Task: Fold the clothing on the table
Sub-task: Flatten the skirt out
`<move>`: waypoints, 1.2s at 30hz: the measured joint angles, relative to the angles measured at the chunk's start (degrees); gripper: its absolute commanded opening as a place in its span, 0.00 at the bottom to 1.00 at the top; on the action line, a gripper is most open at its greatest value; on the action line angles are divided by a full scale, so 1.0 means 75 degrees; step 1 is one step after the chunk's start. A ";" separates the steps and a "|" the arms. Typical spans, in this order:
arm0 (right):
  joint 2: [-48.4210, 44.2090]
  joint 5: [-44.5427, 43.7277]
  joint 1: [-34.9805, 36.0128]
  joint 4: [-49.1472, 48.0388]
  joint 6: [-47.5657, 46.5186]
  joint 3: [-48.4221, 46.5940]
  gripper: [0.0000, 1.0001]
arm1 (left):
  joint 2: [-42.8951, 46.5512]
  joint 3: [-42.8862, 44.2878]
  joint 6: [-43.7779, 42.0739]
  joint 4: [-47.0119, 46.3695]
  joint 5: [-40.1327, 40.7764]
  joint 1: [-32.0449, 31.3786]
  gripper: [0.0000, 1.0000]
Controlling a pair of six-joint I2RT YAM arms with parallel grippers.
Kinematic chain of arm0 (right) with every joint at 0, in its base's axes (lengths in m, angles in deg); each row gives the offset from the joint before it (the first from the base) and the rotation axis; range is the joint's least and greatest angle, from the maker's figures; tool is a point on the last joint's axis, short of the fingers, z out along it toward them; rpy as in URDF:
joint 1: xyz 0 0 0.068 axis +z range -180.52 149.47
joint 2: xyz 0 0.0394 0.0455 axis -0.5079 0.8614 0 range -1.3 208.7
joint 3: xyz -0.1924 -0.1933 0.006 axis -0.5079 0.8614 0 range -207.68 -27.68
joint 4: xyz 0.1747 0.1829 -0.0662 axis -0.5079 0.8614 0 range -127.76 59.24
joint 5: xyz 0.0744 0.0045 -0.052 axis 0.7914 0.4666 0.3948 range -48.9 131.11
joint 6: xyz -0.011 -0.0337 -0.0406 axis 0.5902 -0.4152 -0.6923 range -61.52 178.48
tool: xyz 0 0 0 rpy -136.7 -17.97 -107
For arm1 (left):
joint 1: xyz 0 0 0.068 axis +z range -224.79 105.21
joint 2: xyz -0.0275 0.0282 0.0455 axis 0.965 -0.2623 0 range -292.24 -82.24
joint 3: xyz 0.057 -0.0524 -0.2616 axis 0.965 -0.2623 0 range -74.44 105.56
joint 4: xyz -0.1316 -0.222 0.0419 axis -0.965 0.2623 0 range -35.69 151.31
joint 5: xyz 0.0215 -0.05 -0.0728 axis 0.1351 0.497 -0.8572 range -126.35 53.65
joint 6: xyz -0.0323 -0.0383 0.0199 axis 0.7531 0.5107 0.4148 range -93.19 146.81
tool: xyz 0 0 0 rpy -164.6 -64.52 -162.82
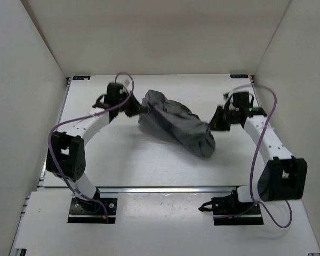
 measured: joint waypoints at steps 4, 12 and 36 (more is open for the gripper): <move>0.1072 -0.0221 0.0140 -0.0393 -0.0277 -0.2993 0.00 | -0.0306 0.2451 -0.0300 0.0297 -0.0221 0.0463 0.00; -0.0029 -0.0163 0.0463 -0.1172 -0.0898 -0.2742 0.04 | 0.2908 0.0329 -0.1040 0.0099 -0.0152 0.0825 0.00; -0.1839 -0.0839 0.2786 -0.1559 0.1527 0.3602 0.77 | 0.6283 -0.5421 -0.0883 0.1422 0.0903 0.0017 0.61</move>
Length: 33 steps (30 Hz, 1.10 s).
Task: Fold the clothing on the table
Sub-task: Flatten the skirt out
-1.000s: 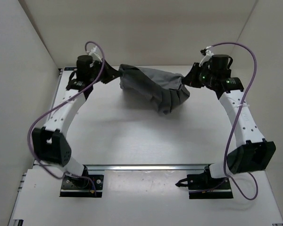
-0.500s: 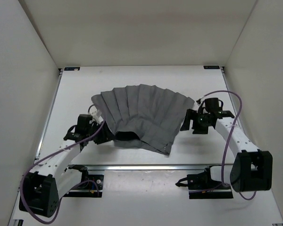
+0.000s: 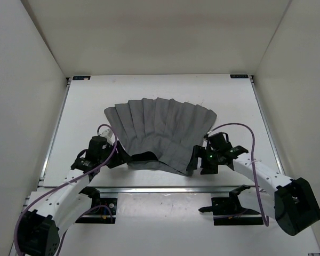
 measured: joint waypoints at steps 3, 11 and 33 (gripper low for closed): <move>0.0254 -0.0087 0.0332 -0.0332 0.0498 0.0064 0.77 | -0.0143 -0.0117 0.0251 -0.0125 0.0242 -0.0157 0.61; 0.2034 -0.0863 0.1341 -0.0236 0.0973 -0.1265 0.11 | -0.1195 -0.0487 0.0848 -0.0787 0.0746 -0.0641 0.24; 0.2267 0.1195 -0.2162 -0.1236 -0.0332 -0.6169 0.00 | -0.4162 0.6269 -0.0938 -0.0539 0.0863 0.0571 0.00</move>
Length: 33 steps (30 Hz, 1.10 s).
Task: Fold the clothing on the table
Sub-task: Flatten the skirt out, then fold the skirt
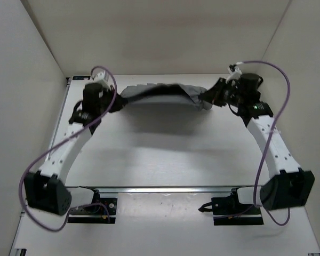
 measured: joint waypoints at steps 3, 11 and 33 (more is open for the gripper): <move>-0.1081 0.0443 -0.0458 -0.0256 -0.0105 0.1728 0.00 | 0.1530 -0.1970 -0.0070 -0.0254 -0.0041 -0.0350 0.00; -0.1501 0.0647 -0.0009 0.1061 -0.0370 0.5490 0.00 | 0.3442 -0.6650 0.0530 0.0140 -0.0650 -0.0988 0.00; -0.2611 0.0466 -0.0152 0.4246 -0.0003 0.4712 0.01 | 0.2964 -0.3698 0.0618 0.3378 -0.1425 -0.1113 0.00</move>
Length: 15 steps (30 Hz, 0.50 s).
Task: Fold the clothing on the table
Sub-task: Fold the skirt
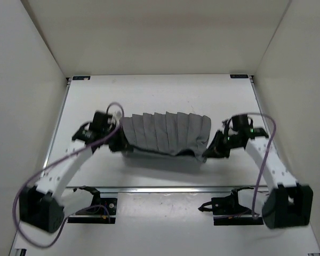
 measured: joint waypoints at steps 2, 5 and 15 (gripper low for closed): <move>0.1288 0.0026 -0.0446 0.0009 -0.0297 -0.1513 0.00 | -0.1565 0.1693 -0.0350 -0.0061 -0.0157 0.0425 0.02; 0.3471 0.0213 -0.0889 -0.0478 -0.0545 -0.3920 0.29 | -0.3911 0.4328 -0.0784 -0.0475 -0.0350 0.1046 0.32; 0.6277 -0.0050 -0.1241 -0.1440 -0.1084 -0.6621 0.56 | -0.7513 0.4625 0.0624 -0.3077 -0.2200 0.2661 0.44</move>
